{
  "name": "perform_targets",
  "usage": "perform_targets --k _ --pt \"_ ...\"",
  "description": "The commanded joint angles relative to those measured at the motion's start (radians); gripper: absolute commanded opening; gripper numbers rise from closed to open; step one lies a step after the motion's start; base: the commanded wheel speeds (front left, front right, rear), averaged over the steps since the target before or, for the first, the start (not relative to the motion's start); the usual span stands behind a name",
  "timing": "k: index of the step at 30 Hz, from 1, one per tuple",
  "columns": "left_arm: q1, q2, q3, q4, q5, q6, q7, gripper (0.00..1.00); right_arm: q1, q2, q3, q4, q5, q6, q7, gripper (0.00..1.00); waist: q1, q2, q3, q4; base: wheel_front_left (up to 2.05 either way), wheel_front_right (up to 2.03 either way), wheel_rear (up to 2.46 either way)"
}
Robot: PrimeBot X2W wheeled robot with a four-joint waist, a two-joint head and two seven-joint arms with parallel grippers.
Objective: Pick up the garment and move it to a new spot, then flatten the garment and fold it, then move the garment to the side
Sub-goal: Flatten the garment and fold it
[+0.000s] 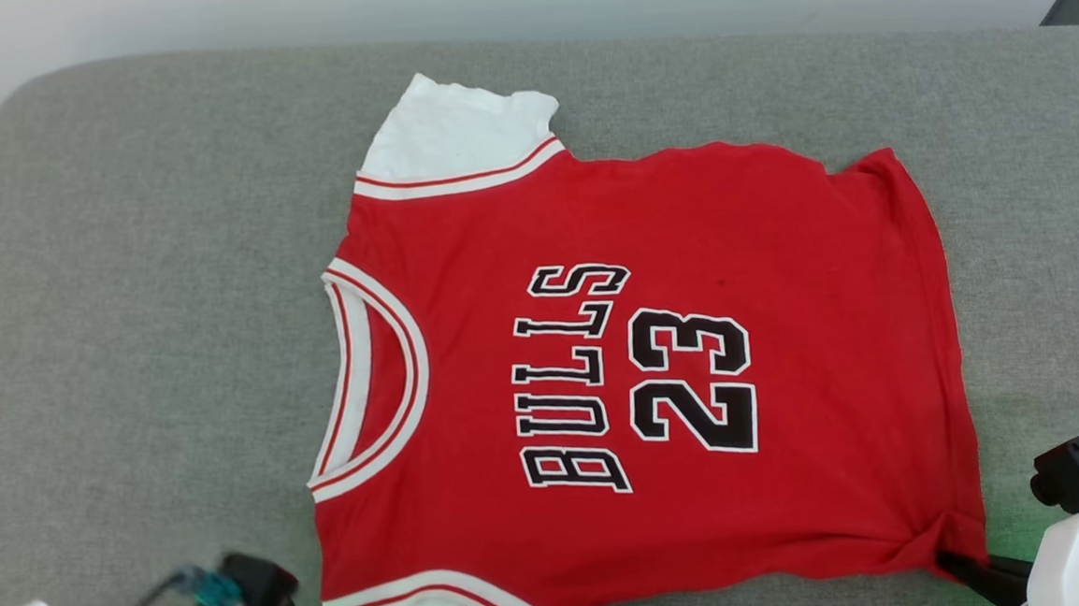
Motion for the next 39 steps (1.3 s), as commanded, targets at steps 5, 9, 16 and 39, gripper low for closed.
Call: perform_targets --k 5,9,16,39 --pt "-0.086 0.063 0.047 -0.036 0.069 0.014 -0.004 0.00 -0.015 0.018 -0.059 -0.042 -0.036 -0.002 -0.009 0.00 0.0000 -0.0001 0.013 -0.012 0.00 0.00 0.00" --pt "-0.193 0.093 0.088 -0.039 0.143 -0.019 0.023 0.00 -0.075 0.038 -0.102 -0.066 -0.072 -0.002 -0.012 0.00 0.0000 -0.0001 0.029 -0.024 0.00 0.00 0.00" --pt "-0.410 0.028 0.128 0.081 0.253 -0.165 0.092 0.00 -0.239 0.087 -0.115 -0.033 -0.154 -0.002 0.012 0.00 0.0000 -0.0001 0.060 -0.043 0.00 0.00 0.00" --pt "-0.628 -0.414 0.046 0.913 0.216 -0.462 0.228 0.32 -0.567 0.200 0.084 0.401 -0.189 -0.002 -0.027 0.07 0.0000 -0.0001 0.094 -0.051 0.00 0.00 0.00"
